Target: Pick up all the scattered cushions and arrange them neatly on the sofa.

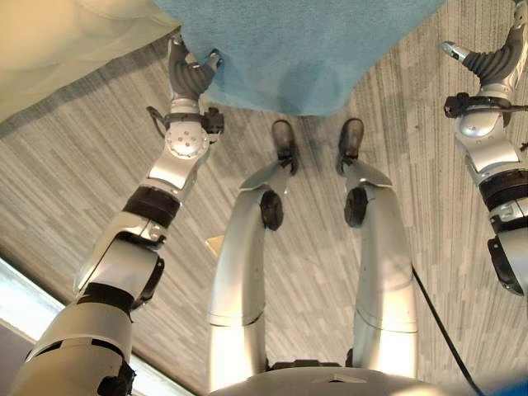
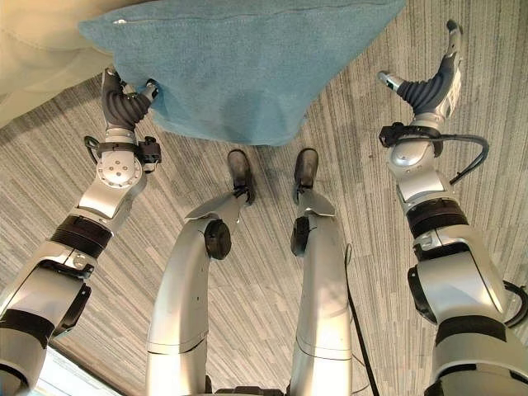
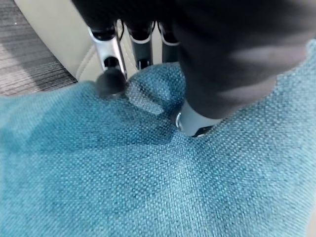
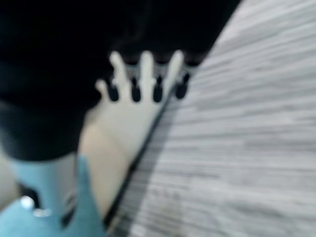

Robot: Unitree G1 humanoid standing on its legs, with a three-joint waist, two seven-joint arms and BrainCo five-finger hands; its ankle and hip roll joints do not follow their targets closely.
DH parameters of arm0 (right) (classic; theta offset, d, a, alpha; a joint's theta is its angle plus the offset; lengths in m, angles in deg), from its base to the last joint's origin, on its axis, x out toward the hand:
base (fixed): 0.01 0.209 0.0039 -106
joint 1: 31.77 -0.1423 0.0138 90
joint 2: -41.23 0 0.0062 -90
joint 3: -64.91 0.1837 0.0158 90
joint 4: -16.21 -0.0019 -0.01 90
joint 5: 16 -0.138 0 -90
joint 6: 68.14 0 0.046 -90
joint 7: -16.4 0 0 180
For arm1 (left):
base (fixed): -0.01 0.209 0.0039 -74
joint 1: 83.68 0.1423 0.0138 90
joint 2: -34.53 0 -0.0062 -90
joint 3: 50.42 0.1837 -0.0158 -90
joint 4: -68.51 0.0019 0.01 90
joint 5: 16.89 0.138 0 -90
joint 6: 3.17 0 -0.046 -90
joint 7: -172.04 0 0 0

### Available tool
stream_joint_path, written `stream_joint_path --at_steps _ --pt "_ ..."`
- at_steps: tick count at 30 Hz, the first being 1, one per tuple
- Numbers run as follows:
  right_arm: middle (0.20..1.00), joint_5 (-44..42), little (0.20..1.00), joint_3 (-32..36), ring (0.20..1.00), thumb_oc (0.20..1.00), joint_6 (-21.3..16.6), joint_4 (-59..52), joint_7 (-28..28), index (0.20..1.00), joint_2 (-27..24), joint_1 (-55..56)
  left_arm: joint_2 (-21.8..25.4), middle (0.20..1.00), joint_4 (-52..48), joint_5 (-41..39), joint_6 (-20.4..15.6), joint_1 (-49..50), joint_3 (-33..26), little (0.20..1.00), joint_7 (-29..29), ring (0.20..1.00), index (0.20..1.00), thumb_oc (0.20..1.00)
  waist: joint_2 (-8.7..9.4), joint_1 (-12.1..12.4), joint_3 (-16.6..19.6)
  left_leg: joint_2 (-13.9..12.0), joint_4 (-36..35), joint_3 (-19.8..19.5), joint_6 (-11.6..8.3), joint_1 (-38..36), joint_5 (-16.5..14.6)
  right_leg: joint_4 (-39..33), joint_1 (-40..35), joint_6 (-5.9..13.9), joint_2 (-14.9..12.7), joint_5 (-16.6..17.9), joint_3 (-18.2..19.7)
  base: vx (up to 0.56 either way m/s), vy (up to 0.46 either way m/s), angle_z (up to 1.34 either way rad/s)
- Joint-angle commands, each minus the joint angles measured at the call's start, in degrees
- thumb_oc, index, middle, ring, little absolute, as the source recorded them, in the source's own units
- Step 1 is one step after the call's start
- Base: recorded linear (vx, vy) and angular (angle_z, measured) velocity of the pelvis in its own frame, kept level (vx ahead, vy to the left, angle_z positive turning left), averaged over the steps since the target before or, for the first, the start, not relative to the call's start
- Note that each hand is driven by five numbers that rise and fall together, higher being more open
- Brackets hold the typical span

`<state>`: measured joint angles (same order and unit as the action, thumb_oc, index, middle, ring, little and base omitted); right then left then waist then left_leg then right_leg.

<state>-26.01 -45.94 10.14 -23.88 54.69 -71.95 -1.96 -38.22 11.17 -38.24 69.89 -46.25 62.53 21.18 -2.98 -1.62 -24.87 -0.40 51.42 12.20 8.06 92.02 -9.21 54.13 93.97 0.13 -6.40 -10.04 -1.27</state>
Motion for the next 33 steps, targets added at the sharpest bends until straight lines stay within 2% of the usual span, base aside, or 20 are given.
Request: stream_joint_path --at_steps 1,5,7,11,19,23,27,33 --pt "1.000 -3.1 1.000 0.0 1.000 1.000 -2.9 -1.5 -0.4 1.000 0.2 -0.8 0.8 0.200 -4.0 -0.2 -2.1 3.8 -1.5 0.200 0.2 0.200 0.200 0.200 -2.11 0.2 -0.2 1.3 2.7 -7.5 -4.75 -2.4 -5.7 0.1 -4.0 4.08 -1.7 0.1 1.2 0.00 0.000 0.00" --pt "1.000 -5.4 1.000 -0.5 1.000 1.000 -3.5 -0.4 -1.5 1.000 1.4 -2.1 1.2 0.200 -4.9 -1.0 -2.5 4.4 -2.3 0.200 0.4 0.200 0.200 0.200 -2.93 0.7 -1.0 1.1 3.5 -8.0 -4.82 -2.3 -5.8 1.0 -4.0 4.10 -2.1 -0.4 1.1 0.01 0.012 0.02" --pt "1.000 -10.2 1.000 -0.6 1.000 1.000 -5.1 0.6 -4.3 1.000 2.3 -3.3 1.7 0.200 -5.2 -1.4 -2.7 4.9 -2.5 0.200 -0.2 0.200 0.200 0.200 -3.33 1.0 -1.3 1.0 4.3 -8.0 -4.86 -2.1 -6.0 1.9 -4.0 3.90 -2.5 -0.8 1.0 0.01 0.010 0.02" --pt "1.000 -14.0 1.000 -1.6 1.000 1.000 -5.5 2.9 -6.4 1.000 1.7 -6.0 2.9 0.200 -5.8 -1.9 -2.9 6.8 -2.6 0.200 -1.6 0.200 0.200 0.200 -3.85 1.7 -2.0 1.1 4.7 -8.1 -4.93 -2.1 -6.0 3.1 -4.0 3.81 -3.0 -1.2 1.2 0.02 0.016 0.04" --pt "1.000 -13.4 1.000 -4.0 1.000 1.000 -6.2 3.3 -6.8 1.000 0.8 -10.3 3.1 0.200 -7.9 -1.8 -3.7 9.3 -1.7 0.200 -3.6 0.200 0.200 0.200 -4.40 2.7 -2.6 1.2 5.9 -8.3 -4.84 -2.1 -6.3 5.0 -4.0 3.44 -3.7 -2.3 1.1 0.01 0.006 0.01" --pt "1.000 -13.9 1.000 -6.6 1.000 1.000 -6.1 4.0 -8.2 1.000 0.8 -13.6 2.9 0.200 -9.2 -1.4 -3.6 9.1 0.1 0.200 -4.7 0.200 0.200 0.200 -4.47 3.1 -2.9 1.2 6.0 -8.3 -4.88 -2.1 -6.3 5.6 -4.0 3.39 -4.0 -2.7 1.2 0.00 0.003 0.01" --pt "1.000 -13.7 1.000 -12.8 1.000 1.000 -6.4 2.7 -11.2 1.000 0.5 -19.8 3.0 0.200 -12.2 0.2 -3.8 7.7 4.3 0.200 -6.9 0.200 0.200 0.200 -4.30 3.7 -3.1 1.5 6.4 -8.5 -4.99 -2.1 -6.3 6.3 -4.0 3.35 -4.2 -3.1 1.3 0.00 0.000 0.00" --pt "1.000 -16.9 1.000 -18.7 1.000 1.000 -7.7 1.2 -16.0 1.000 4.1 -25.6 2.2 0.200 -16.0 0.2 -4.8 5.1 7.3 0.200 -7.8 0.200 0.200 0.200 -4.76 4.6 -3.3 1.5 6.9 -8.7 -5.16 -2.1 -6.5 7.0 -4.0 3.62 -4.6 -3.4 1.1 0.02 0.037 0.03"
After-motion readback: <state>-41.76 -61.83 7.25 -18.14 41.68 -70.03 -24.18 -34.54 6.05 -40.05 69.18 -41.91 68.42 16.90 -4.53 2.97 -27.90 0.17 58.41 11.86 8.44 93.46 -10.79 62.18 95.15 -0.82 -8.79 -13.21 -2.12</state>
